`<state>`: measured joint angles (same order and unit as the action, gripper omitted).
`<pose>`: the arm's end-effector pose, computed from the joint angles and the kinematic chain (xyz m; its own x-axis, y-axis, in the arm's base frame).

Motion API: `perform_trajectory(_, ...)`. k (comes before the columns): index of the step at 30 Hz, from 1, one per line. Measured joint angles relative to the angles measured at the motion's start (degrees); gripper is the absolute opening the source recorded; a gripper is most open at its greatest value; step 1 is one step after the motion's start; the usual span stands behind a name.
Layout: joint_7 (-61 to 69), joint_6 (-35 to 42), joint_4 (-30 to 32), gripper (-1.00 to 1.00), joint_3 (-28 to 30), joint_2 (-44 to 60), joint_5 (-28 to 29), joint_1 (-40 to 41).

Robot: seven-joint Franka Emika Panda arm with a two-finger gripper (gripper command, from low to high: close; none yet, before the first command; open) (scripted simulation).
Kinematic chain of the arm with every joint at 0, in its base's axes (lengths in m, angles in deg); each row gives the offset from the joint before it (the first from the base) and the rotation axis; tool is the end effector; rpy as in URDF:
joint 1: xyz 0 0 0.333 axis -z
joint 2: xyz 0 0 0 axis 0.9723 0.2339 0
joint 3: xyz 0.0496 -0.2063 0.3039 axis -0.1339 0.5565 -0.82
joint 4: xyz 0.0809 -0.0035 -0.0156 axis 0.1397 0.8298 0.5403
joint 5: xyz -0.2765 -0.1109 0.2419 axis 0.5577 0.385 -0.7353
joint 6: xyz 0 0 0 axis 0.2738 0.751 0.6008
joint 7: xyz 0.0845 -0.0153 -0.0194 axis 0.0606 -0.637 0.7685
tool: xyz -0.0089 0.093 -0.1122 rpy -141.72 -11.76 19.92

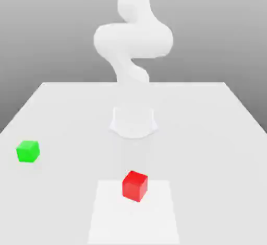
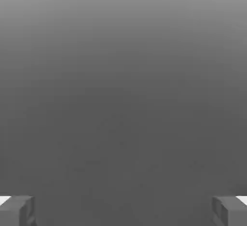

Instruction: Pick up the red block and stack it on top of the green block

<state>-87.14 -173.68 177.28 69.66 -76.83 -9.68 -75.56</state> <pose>0.3553 0.0037 0.6729 0.4967 -0.7448 0.4457 -0.5637 -0.6672 -0.4869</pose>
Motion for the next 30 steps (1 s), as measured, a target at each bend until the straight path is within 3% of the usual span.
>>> perform_trajectory(17, -22.1, -25.0, 28.0, 0.00, -6.3, 35.4, -1.1, 5.4)
perform_trajectory(24, -27.8, -38.2, 28.0, 0.00, -2.5, 51.5, 4.5, 3.1)
perform_trajectory(25, -28.2, -39.5, 27.8, -1.00, -1.8, 53.0, 5.1, 2.6)
perform_trajectory(30, -28.3, -39.5, 27.8, -1.00, -1.8, 53.0, 5.2, 2.6)
